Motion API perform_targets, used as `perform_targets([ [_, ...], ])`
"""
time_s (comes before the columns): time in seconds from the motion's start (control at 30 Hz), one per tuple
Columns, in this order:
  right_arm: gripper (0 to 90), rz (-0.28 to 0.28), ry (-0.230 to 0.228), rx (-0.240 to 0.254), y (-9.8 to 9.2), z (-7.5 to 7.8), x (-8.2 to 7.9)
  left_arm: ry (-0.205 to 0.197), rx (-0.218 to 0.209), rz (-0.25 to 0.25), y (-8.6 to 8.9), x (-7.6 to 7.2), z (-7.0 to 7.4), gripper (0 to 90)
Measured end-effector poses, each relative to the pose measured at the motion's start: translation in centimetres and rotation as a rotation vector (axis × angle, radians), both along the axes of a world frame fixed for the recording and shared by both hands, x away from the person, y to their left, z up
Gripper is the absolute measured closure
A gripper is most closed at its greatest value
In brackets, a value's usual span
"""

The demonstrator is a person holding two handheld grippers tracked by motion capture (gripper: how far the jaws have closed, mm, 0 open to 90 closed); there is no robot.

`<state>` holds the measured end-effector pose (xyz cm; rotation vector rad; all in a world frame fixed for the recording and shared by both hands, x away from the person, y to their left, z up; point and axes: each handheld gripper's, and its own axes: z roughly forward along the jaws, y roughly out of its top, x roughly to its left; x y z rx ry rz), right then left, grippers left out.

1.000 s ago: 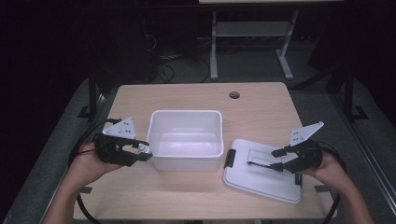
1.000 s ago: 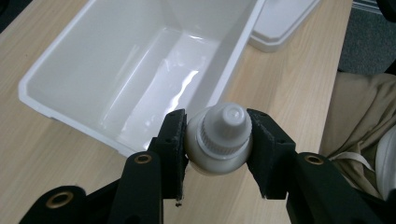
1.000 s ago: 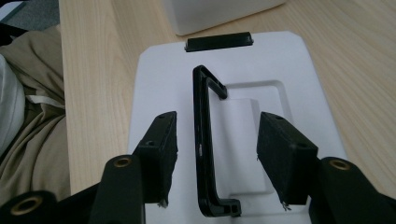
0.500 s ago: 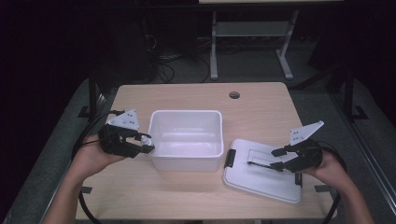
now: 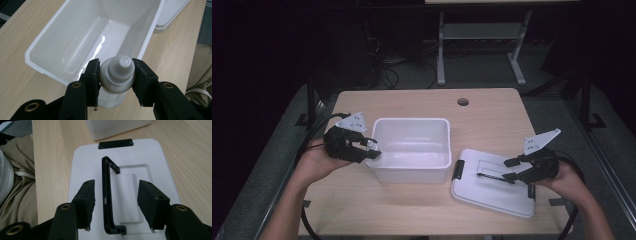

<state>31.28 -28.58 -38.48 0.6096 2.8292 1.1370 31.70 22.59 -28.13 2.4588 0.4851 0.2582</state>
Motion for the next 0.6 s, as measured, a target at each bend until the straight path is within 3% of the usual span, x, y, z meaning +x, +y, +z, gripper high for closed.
perform_targets([
  [0.6, 47.4, 0.001, -0.003, 0.000, -0.2, -0.1, 0.1, 0.024, 0.030, 0.017, -0.3, 1.1, -1.7, 59.6],
])
